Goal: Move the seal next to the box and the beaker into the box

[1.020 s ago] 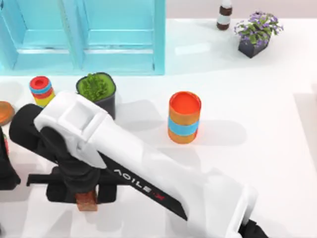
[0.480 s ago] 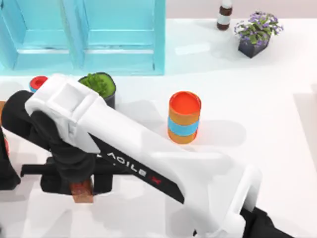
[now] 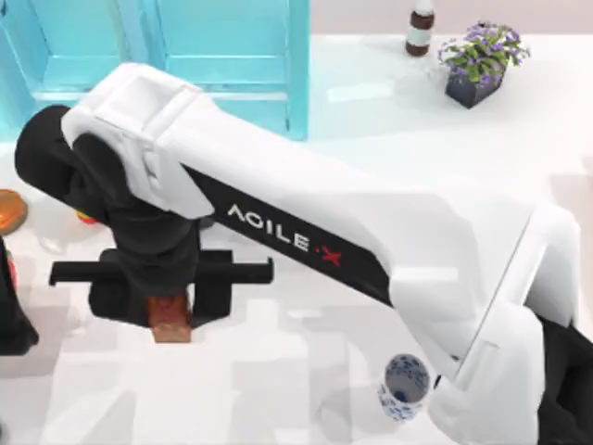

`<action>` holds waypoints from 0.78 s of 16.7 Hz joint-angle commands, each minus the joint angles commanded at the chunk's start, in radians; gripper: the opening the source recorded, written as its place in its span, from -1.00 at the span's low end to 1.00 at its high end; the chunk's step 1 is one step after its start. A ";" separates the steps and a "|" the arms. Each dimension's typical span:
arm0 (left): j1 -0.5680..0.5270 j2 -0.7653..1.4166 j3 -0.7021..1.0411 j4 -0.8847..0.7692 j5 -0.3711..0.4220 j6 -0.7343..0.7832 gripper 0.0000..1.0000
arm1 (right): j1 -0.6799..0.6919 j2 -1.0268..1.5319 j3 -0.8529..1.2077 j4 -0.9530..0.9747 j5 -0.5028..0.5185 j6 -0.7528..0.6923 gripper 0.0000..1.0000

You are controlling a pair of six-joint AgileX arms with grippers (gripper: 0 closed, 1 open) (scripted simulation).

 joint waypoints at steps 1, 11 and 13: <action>0.000 0.000 0.000 0.000 0.000 0.000 1.00 | -0.006 -0.055 -0.084 0.029 -0.001 -0.006 -1.00; 0.000 0.000 0.000 0.000 0.000 0.000 1.00 | -0.047 -0.476 -0.729 0.252 -0.009 -0.049 -1.00; 0.000 0.000 0.000 0.000 0.000 0.000 1.00 | -0.050 -0.502 -0.769 0.266 -0.010 -0.052 -1.00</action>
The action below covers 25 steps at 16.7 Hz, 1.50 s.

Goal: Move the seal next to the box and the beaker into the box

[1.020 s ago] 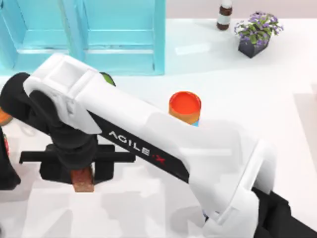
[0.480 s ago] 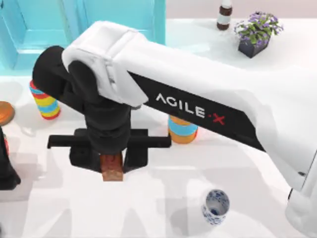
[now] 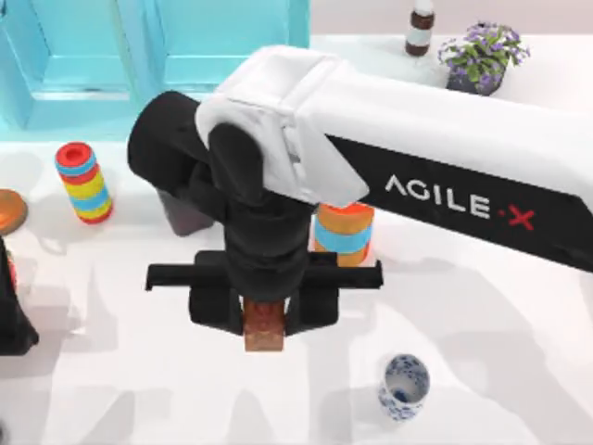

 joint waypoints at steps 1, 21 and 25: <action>0.000 0.000 0.000 0.000 0.000 0.000 1.00 | 0.000 -0.003 -0.004 0.001 0.000 0.000 -1.00; 0.000 0.000 0.000 0.000 0.000 0.000 1.00 | -0.777 -0.189 -0.202 -0.031 0.001 -0.785 -1.00; 0.000 0.000 0.000 0.000 0.000 0.000 1.00 | -0.818 -0.205 -0.215 -0.031 -0.001 -0.826 -1.00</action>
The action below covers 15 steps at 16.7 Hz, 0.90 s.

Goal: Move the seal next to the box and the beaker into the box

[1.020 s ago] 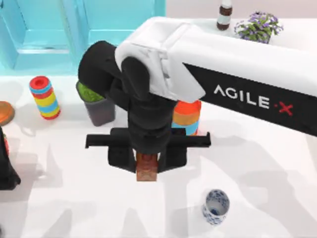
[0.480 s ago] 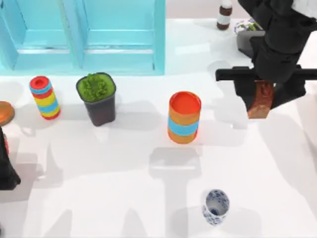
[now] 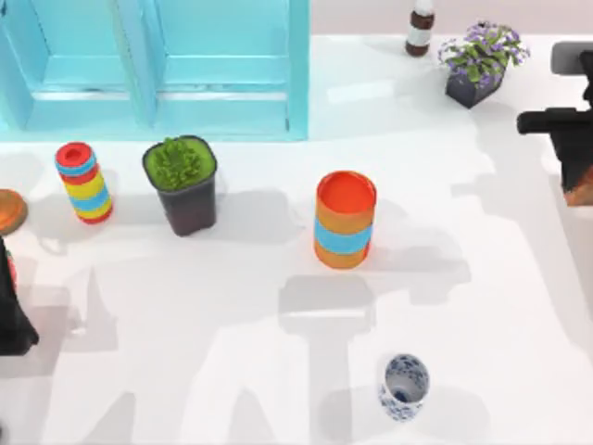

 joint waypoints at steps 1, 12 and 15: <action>0.000 0.000 0.000 0.000 0.000 0.000 1.00 | 0.000 0.000 0.000 0.000 0.000 0.000 -1.00; 0.000 0.000 0.000 0.000 0.000 0.000 1.00 | 0.004 0.018 -0.096 0.113 0.001 0.003 -1.00; 0.000 0.000 0.000 0.000 0.000 0.000 1.00 | 0.004 0.022 -0.130 0.153 0.001 0.004 -1.00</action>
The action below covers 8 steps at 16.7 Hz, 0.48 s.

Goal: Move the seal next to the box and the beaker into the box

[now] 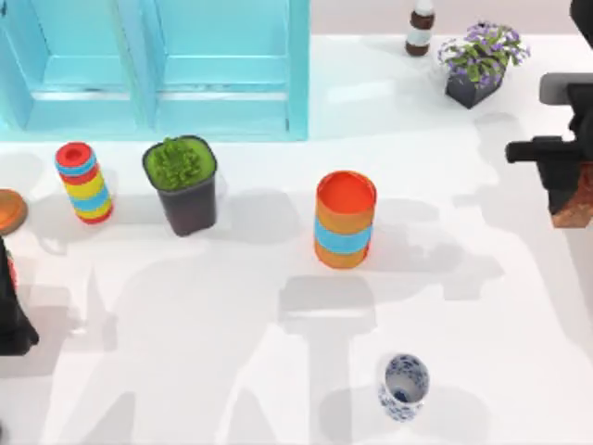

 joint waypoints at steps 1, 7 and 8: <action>0.000 0.000 0.000 0.000 0.000 0.000 1.00 | 0.001 0.001 -0.011 0.013 -0.001 0.000 -1.00; 0.000 0.000 0.000 0.000 0.000 0.000 1.00 | 0.001 0.013 -0.078 0.092 -0.001 0.001 -1.00; 0.000 0.000 0.000 0.000 0.000 0.000 1.00 | 0.001 0.014 -0.080 0.093 -0.001 0.001 -1.00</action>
